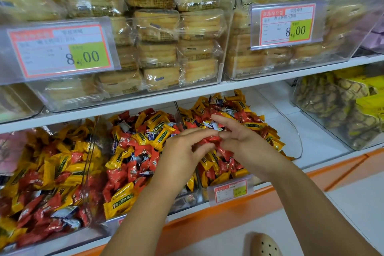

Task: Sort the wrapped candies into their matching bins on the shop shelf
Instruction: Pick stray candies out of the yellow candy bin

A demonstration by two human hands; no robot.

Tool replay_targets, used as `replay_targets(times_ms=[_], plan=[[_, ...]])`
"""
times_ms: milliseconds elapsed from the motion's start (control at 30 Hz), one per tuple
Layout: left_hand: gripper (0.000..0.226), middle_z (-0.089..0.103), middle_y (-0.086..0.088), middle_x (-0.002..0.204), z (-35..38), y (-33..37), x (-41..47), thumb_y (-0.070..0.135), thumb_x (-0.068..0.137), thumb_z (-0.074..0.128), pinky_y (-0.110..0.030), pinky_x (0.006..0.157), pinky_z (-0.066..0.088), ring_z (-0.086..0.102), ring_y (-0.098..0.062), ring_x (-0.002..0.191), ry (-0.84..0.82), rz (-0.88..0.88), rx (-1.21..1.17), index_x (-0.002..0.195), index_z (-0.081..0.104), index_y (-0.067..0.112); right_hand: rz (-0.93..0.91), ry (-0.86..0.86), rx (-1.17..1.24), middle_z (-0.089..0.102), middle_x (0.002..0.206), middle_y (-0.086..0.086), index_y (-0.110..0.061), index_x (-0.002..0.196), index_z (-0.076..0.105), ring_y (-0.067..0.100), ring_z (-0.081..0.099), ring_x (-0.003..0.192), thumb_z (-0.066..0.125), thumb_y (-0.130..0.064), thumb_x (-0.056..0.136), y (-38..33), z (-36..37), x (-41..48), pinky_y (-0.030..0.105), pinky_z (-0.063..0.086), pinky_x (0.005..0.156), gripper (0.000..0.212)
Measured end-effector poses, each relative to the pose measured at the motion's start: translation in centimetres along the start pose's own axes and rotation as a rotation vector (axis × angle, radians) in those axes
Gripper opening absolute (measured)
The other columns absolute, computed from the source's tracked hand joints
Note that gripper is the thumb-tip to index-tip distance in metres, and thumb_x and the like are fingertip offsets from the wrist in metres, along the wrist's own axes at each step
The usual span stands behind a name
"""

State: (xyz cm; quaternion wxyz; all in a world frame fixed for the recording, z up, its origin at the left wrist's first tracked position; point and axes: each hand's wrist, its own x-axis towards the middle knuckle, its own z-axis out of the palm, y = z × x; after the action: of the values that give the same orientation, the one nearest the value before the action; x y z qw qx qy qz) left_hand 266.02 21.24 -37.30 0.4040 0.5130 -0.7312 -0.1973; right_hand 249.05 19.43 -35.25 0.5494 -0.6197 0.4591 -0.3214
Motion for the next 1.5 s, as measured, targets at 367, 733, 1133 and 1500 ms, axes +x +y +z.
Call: replay_targets(times_ms=[367,733,1133,1500], plan=[[0.022,0.06,0.021,0.102,-1.1,0.4,-0.6,0.029,0.089,0.064,-0.006,0.071,0.042,0.055,0.004,0.088,0.026,-0.12,-0.049,0.106,0.066,0.043,0.006,0.029,-0.815,0.058,0.103,-0.013,-0.025,0.096,0.069,0.008,0.055,0.099,0.072,-0.026,0.083,2.5,-1.3,-0.5,0.013,0.043,0.078,0.013],[0.02,0.057,0.023,0.102,-1.2,0.7,-0.6,0.032,0.085,0.067,-0.002,0.075,0.039,0.053,0.005,0.096,-0.073,-0.115,0.018,0.104,0.065,0.037,0.076,0.012,-0.841,0.061,0.106,-0.019,-0.039,0.109,0.063,0.003,0.059,0.093,0.059,-0.021,0.089,1.6,-3.4,-2.3,0.018,0.049,0.081,0.027],[0.02,0.056,0.025,0.101,-1.3,0.7,-1.1,0.033,0.085,0.067,-0.001,0.074,0.038,0.05,0.011,0.098,-0.058,-0.112,0.025,0.105,0.065,0.033,0.153,-0.02,-1.167,0.042,0.125,0.003,-0.03,0.126,0.061,0.022,0.05,0.114,0.056,-0.033,0.094,3.1,-0.9,-0.2,0.032,0.047,0.089,0.032],[0.02,0.056,0.024,0.1,-1.4,0.5,-1.4,0.032,0.085,0.068,-0.004,0.073,0.04,0.048,0.012,0.099,-0.052,-0.115,0.029,0.104,0.066,0.032,0.189,-0.097,-1.14,0.045,0.139,0.008,-0.024,0.136,0.051,0.025,0.045,0.125,0.056,-0.026,0.094,3.0,-0.5,0.6,0.032,0.043,0.094,0.042]])
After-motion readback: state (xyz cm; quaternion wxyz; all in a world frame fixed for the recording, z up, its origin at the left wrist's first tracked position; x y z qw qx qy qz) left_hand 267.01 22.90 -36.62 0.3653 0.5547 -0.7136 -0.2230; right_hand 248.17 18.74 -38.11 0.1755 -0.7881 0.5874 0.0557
